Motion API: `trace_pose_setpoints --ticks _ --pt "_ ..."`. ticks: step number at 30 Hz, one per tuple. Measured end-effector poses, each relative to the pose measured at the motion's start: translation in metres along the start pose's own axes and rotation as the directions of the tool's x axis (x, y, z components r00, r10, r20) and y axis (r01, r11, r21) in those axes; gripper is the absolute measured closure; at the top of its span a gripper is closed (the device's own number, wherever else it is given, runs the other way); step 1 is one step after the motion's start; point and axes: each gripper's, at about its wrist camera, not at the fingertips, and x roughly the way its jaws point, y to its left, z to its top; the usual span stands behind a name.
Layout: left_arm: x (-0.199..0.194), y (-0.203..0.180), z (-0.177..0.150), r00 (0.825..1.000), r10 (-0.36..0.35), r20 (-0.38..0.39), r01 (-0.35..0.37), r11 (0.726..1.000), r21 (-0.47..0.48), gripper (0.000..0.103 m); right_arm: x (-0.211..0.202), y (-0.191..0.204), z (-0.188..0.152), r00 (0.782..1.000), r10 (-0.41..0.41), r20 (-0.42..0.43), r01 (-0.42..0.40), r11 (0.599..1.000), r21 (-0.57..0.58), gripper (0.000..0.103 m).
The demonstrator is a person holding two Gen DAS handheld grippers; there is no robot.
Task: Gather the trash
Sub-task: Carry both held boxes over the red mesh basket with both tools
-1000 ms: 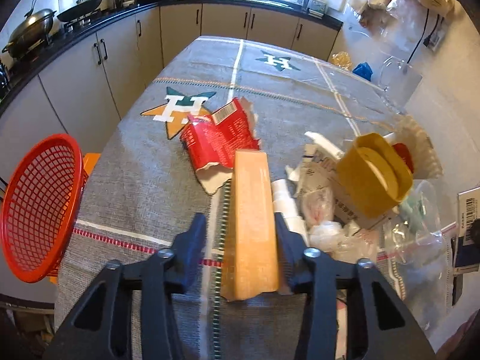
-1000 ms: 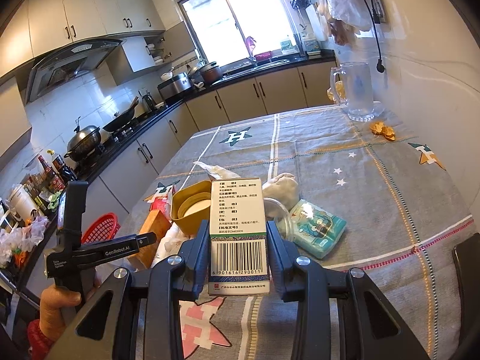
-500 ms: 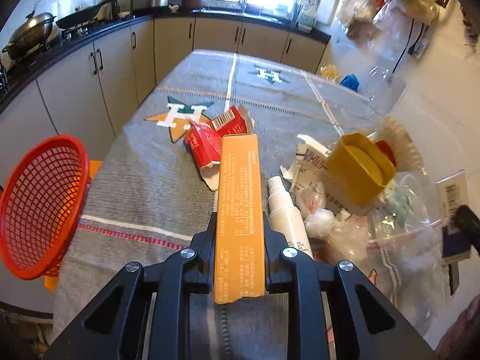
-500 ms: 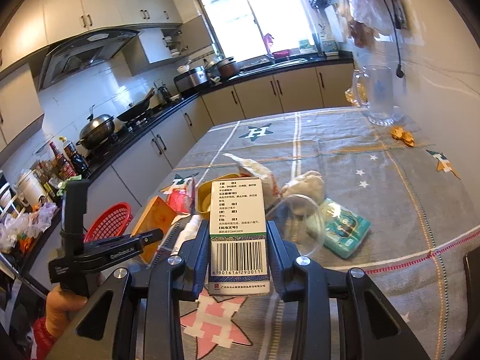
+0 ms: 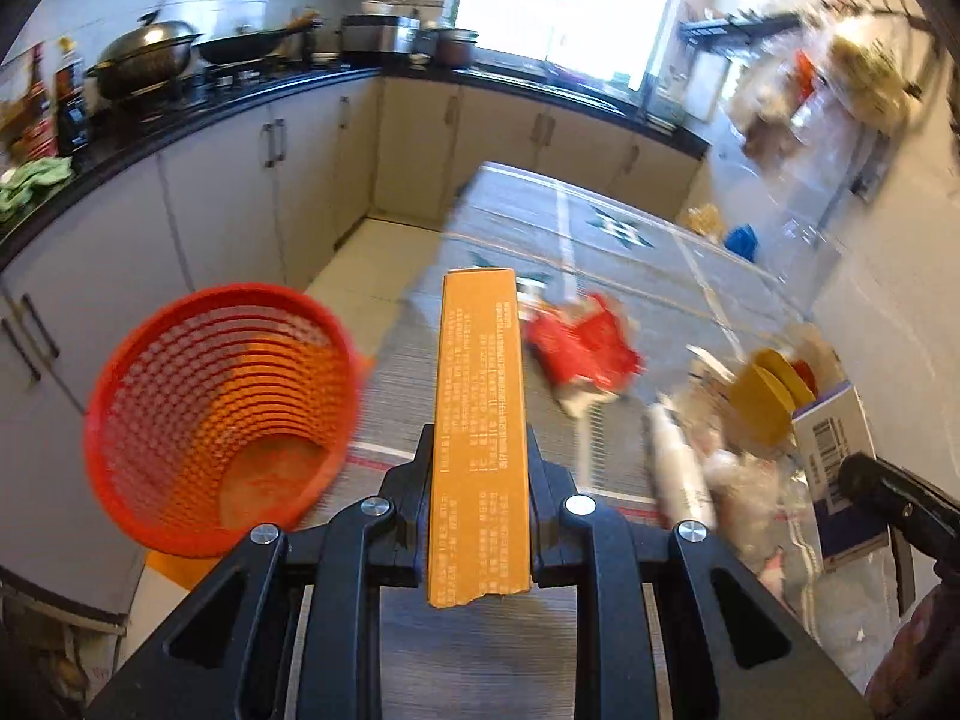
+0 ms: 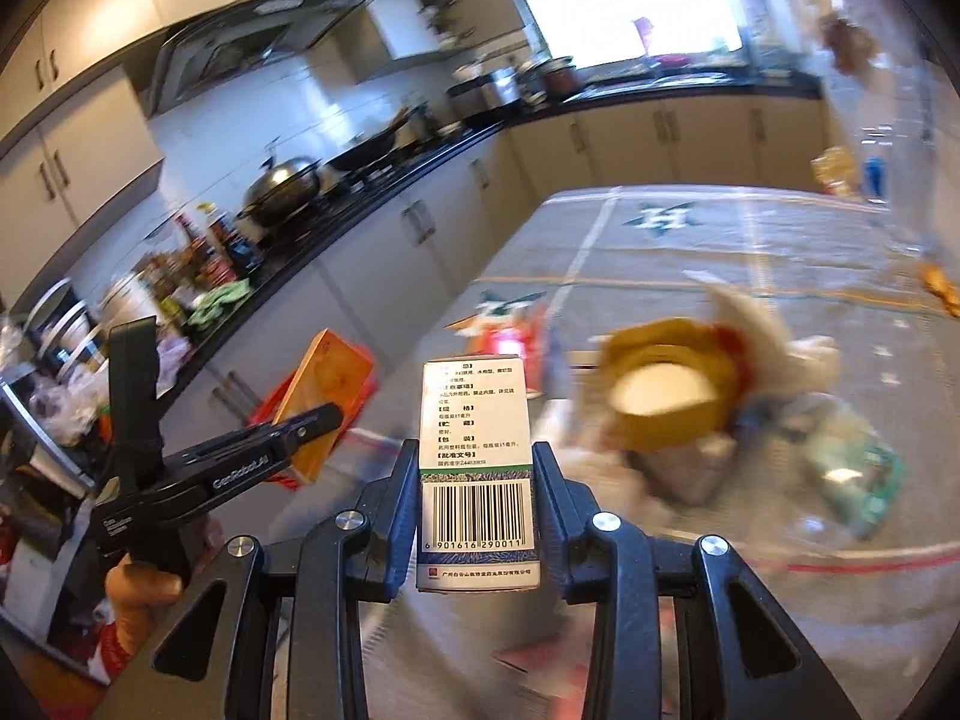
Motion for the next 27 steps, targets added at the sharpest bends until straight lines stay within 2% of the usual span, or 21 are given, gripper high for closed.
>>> trace_pose_setpoints --ticks 7,15,22,27 --pt "-0.008 0.069 0.008 0.996 0.088 0.02 -0.085 0.991 -0.102 0.081 0.062 0.045 0.02 0.99 0.097 -0.105 -0.101 0.994 -0.038 0.064" --pt "-0.005 0.119 0.007 0.988 0.156 0.007 -0.153 0.974 -0.169 0.081 0.129 0.102 0.038 0.969 0.169 -0.183 -0.185 0.98 -0.076 0.064" --pt "0.015 0.144 0.002 0.983 0.18 -0.036 -0.184 0.961 -0.206 0.081 0.184 0.134 0.041 0.958 0.177 -0.226 -0.202 0.975 -0.092 0.064" --pt "0.025 0.152 0.0 0.982 0.184 -0.051 -0.191 0.957 -0.22 0.081 0.211 0.14 0.039 0.951 0.172 -0.255 -0.197 0.977 -0.078 0.064"
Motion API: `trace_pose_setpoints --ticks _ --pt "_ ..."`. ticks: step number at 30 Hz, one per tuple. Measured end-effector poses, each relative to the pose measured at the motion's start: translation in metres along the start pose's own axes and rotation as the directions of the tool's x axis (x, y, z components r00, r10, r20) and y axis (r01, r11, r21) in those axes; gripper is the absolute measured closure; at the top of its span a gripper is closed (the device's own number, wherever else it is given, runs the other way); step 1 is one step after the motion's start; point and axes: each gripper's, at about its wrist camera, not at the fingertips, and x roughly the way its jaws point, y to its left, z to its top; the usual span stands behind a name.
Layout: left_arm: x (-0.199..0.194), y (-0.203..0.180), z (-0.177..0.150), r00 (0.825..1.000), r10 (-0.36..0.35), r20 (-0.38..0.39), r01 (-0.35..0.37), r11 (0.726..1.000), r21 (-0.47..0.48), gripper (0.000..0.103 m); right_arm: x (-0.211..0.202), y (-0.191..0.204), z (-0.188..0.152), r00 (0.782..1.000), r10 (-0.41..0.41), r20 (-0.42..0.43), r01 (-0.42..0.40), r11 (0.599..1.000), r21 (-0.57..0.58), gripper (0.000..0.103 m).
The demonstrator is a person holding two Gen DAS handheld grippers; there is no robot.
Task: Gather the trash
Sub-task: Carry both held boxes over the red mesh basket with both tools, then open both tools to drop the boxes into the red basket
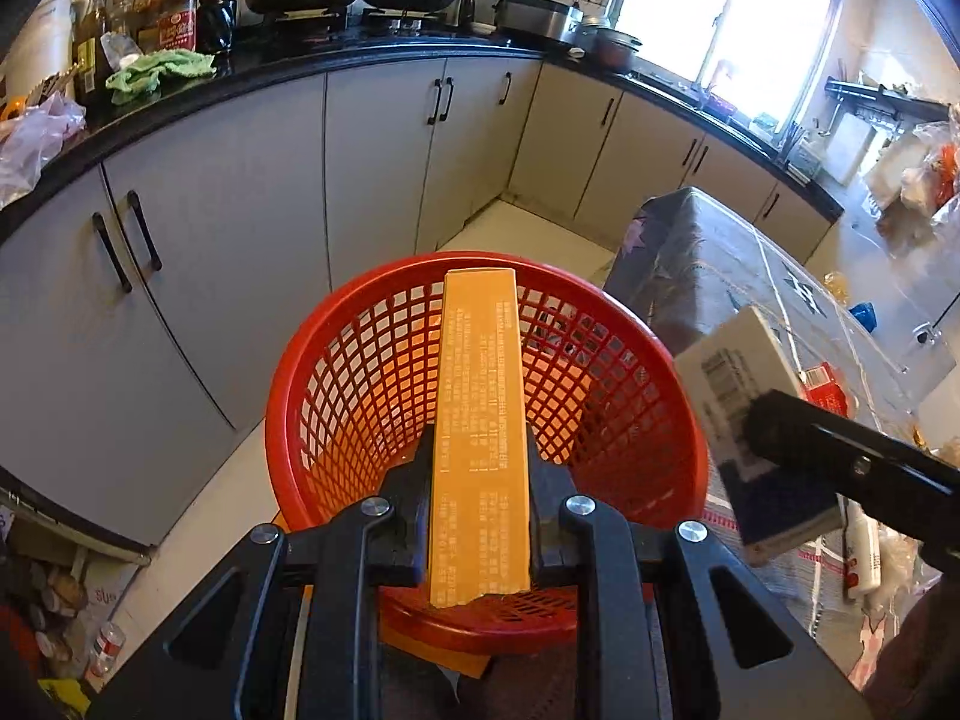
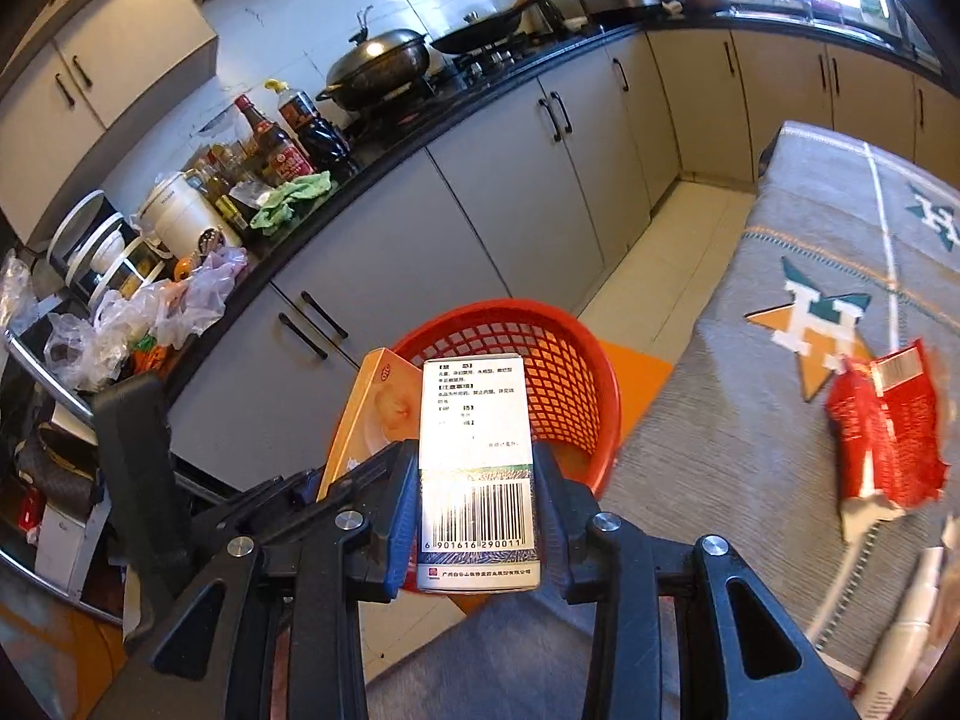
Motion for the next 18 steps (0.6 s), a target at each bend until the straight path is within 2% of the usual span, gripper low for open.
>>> trace_pose_setpoints --ticks 5,6,7,8,9,15,18 --pt "0.005 0.005 0.001 1.0 0.005 -0.003 -0.005 1.0 -0.017 0.081 0.012 -0.003 0.007 1.0 -0.011 0.002 0.011 1.0 0.013 0.062" --pt "0.005 0.006 0.002 1.0 0.003 -0.004 -0.004 1.0 -0.02 0.078 0.013 -0.003 0.008 1.0 -0.012 0.001 0.012 1.0 0.017 0.06" --pt "0.005 0.007 0.002 1.0 0.001 -0.005 -0.002 1.0 -0.027 0.075 0.015 -0.005 0.01 1.0 -0.008 0.0 0.008 1.0 0.024 0.052" --pt "0.005 0.009 0.002 1.0 0.001 -0.003 -0.001 0.999 -0.035 0.064 0.016 -0.004 0.011 1.0 -0.005 0.001 0.004 1.0 0.029 0.042" --pt "0.004 0.009 0.002 1.0 0.002 0.003 -0.002 0.999 -0.039 0.055 0.016 -0.005 0.012 1.0 -0.002 0.007 0.001 0.999 0.035 0.039" --pt "-0.005 0.011 0.0 1.0 -0.005 0.019 0.006 0.999 -0.047 0.054 -0.002 -0.004 0.009 0.999 0.0 0.037 -0.001 1.0 0.023 0.039" --pt "-0.015 0.004 -0.003 0.999 -0.006 0.038 0.007 0.999 -0.032 0.053 -0.019 -0.003 0.002 0.998 -0.024 0.062 0.024 1.0 -0.003 0.039"
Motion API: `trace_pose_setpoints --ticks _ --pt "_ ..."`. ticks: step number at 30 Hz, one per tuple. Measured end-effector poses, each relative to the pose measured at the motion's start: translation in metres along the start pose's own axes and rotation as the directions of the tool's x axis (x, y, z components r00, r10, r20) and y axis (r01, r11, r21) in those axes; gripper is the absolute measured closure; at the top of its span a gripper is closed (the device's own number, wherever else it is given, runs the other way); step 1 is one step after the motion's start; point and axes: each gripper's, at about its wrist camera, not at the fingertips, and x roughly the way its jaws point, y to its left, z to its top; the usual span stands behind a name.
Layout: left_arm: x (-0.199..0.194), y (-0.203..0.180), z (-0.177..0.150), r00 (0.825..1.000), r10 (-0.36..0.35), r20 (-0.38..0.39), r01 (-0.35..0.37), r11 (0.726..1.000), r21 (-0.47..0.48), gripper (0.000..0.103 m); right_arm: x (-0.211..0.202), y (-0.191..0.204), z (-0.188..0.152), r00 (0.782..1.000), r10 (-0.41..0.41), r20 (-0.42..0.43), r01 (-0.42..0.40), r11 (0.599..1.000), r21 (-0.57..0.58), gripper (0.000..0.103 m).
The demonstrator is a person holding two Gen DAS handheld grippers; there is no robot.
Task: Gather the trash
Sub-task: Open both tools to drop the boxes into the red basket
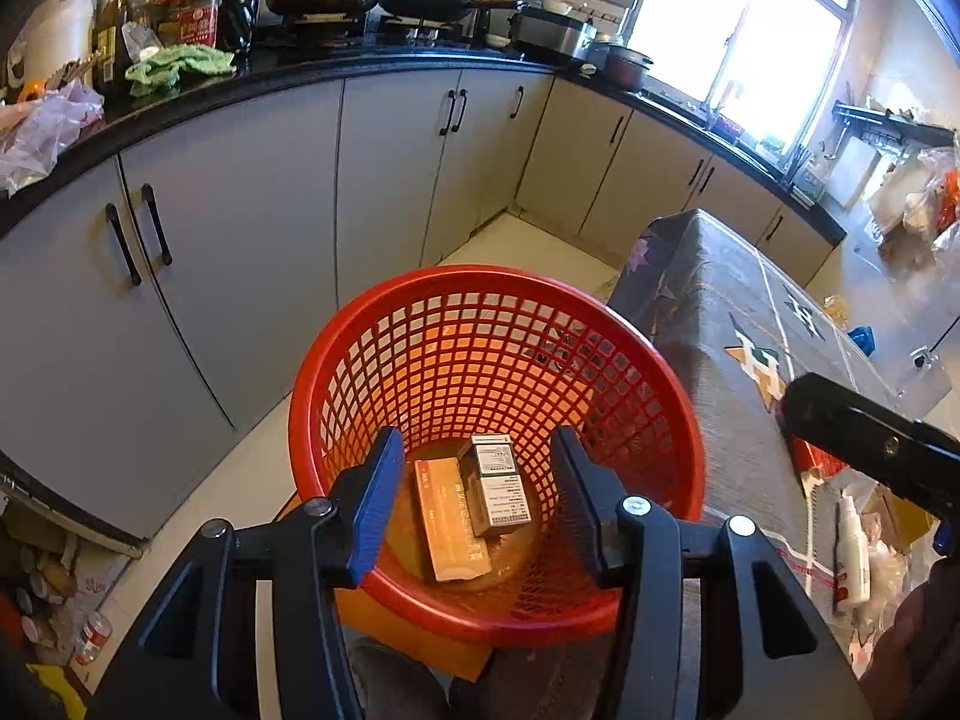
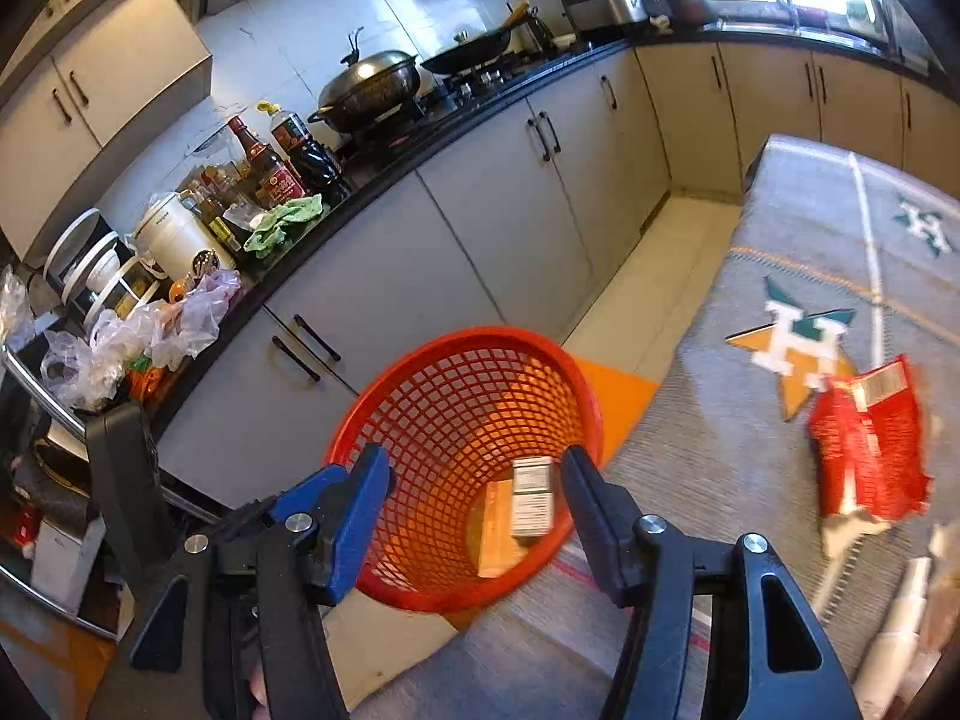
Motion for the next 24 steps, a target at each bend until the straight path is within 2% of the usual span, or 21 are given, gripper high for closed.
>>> trace_pose_setpoints --ticks 7,15,20,24 --pt "-0.019 -0.035 -0.011 0.999 -0.03 0.024 0.028 0.996 0.079 0.052 -0.05 -0.004 -0.022 0.996 -0.036 0.078 0.037 0.999 -0.022 0.039" --pt "-0.027 -0.092 -0.03 0.995 -0.101 -0.007 0.1 0.979 0.177 0.051 -0.113 -0.037 -0.051 0.987 -0.067 0.145 0.062 0.998 0.032 0.039" --pt "-0.025 -0.129 -0.044 0.988 -0.143 -0.051 0.152 0.96 0.234 0.051 -0.164 -0.065 -0.075 0.971 -0.13 0.2 0.117 0.99 0.08 0.039" --pt "-0.023 -0.157 -0.054 0.981 -0.171 -0.089 0.189 0.943 0.273 0.051 -0.207 -0.098 -0.093 0.953 -0.187 0.239 0.151 0.975 0.162 0.041"
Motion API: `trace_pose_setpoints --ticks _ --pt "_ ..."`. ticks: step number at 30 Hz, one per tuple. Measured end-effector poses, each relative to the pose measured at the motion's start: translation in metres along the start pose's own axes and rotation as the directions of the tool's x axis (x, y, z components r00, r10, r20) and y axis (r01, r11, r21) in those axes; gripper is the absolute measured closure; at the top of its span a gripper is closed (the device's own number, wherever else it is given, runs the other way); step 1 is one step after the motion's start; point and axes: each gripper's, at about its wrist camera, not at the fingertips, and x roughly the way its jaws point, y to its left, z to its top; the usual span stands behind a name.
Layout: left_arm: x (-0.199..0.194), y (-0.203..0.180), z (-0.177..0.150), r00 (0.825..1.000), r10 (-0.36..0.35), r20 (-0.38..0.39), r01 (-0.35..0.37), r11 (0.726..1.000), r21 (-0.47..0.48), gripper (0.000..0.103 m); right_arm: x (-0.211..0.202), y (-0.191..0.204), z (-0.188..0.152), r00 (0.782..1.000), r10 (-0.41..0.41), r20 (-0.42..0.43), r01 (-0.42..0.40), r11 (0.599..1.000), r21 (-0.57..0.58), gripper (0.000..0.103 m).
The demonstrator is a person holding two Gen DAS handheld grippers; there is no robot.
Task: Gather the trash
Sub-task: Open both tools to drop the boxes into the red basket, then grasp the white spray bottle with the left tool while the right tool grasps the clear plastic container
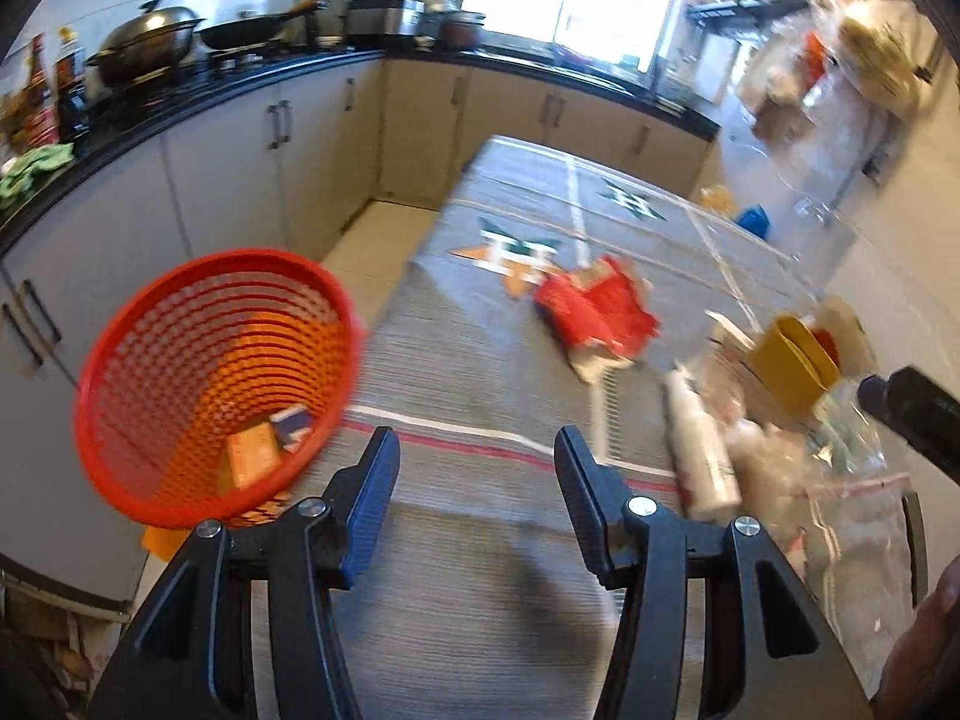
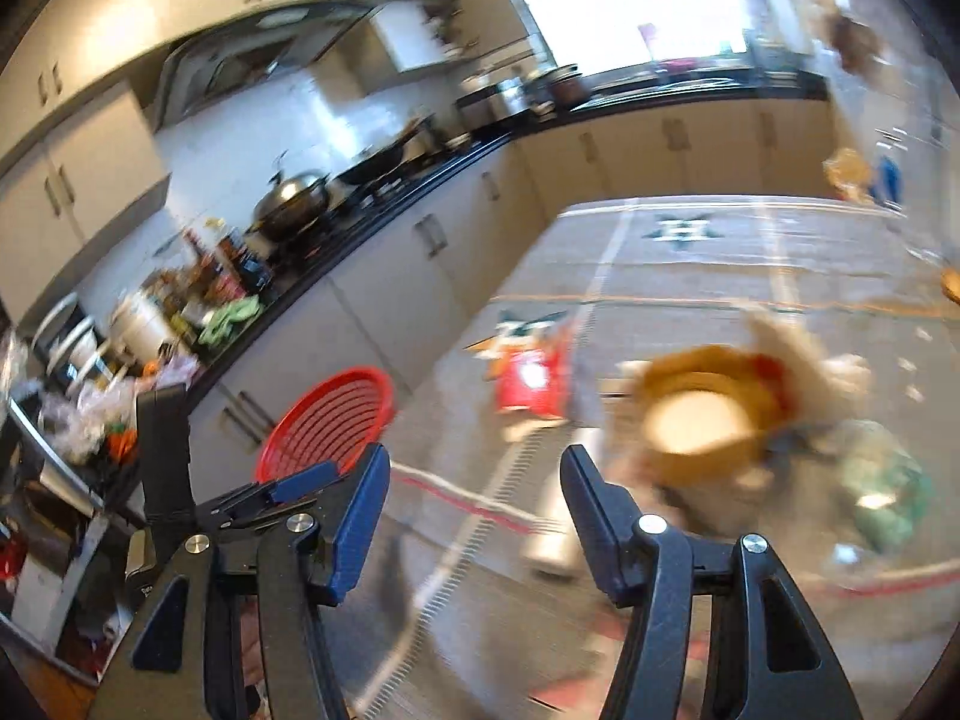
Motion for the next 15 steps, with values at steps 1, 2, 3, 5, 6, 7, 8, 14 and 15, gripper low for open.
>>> trace_pose_setpoints --ticks 1,2,3,5,6,7,8,14,15 --pt "0.002 -0.007 0.0 1.0 -0.009 -0.009 0.009 1.0 0.008 0.051 -0.01 -0.011 0.001 1.0 -0.023 0.017 0.023 1.0 0.02 0.042" --pt "0.004 -0.014 -0.001 1.0 -0.02 -0.019 0.02 1.0 0.017 0.051 -0.019 -0.02 0.001 0.999 -0.041 0.03 0.04 0.999 0.035 0.043" --pt "0.006 -0.021 -0.001 0.999 -0.033 -0.028 0.034 0.999 0.026 0.051 -0.029 -0.031 0.001 0.997 -0.058 0.046 0.055 0.997 0.049 0.044" --pt "0.009 -0.035 -0.002 0.998 -0.053 -0.044 0.055 0.998 0.043 0.051 -0.043 -0.047 0.0 0.992 -0.1 0.071 0.094 0.993 0.074 0.049" --pt "0.012 -0.042 -0.002 0.997 -0.062 -0.053 0.065 0.996 0.055 0.051 -0.05 -0.057 0.0 0.989 -0.123 0.081 0.115 0.989 0.094 0.05" --pt "0.015 -0.05 -0.003 0.996 -0.068 -0.063 0.072 0.995 0.064 0.051 -0.057 -0.069 -0.001 0.986 -0.142 0.087 0.131 0.984 0.118 0.054" --pt "0.017 -0.055 -0.003 0.995 -0.075 -0.072 0.081 0.994 0.071 0.051 -0.061 -0.078 -0.002 0.984 -0.154 0.089 0.142 0.981 0.134 0.059" --pt "0.032 -0.093 -0.007 0.988 -0.102 -0.119 0.117 0.984 0.133 0.051 -0.071 -0.126 -0.009 0.971 -0.231 0.062 0.21 0.946 0.246 0.065" --pt "0.035 -0.099 -0.008 0.987 -0.099 -0.125 0.117 0.983 0.144 0.051 -0.071 -0.132 -0.01 0.969 -0.242 0.056 0.22 0.941 0.256 0.065"
